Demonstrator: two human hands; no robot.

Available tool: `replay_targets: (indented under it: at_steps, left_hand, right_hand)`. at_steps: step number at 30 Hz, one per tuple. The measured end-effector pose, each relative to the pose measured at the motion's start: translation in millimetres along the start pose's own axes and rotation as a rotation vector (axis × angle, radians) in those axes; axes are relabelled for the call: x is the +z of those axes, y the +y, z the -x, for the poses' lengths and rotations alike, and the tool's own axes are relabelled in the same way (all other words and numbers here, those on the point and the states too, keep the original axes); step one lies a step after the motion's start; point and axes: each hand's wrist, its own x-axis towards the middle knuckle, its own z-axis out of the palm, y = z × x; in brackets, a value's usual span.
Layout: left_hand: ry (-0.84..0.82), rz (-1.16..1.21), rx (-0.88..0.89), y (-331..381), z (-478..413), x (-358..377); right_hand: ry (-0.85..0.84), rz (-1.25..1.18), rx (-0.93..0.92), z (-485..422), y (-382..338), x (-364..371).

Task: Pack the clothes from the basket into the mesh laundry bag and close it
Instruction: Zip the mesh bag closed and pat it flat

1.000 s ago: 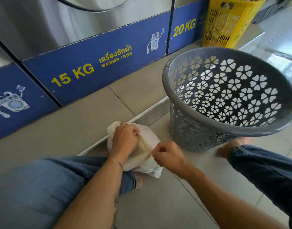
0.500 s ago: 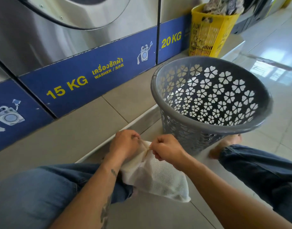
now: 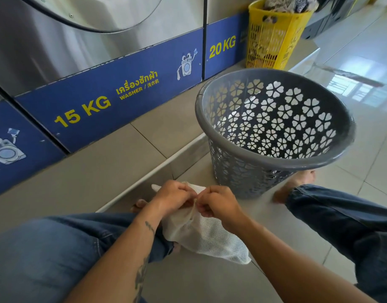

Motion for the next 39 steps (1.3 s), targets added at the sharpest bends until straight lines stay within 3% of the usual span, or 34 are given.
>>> replay_targets:
  at_steps: [6,13,17,27,39]
  left_hand:
    - [0.145,0.192,-0.018,-5.6,-5.7,6.3]
    - [0.1,0.36,-0.077,-10.8,-11.5,6.2]
    - [0.057,0.284,-0.062,-12.9,-10.9,7.6]
    - [0.144,0.204,-0.001,-14.4,-10.9,6.7]
    - [0.196,0.195,0.014,-20.7,-11.7,5.1]
  right_hand:
    - [-0.007,0.011,0.059,2.4,20.4,8.7]
    - [-0.009,-0.006,0.042,-3.6,20.0,12.8]
    - [0.0,0.094,0.128,-9.2,21.0,10.8]
    - [0.068,0.191,0.228,-15.9,23.7,21.8]
    - [0.066,0.291,0.157,-16.0,39.4,30.6]
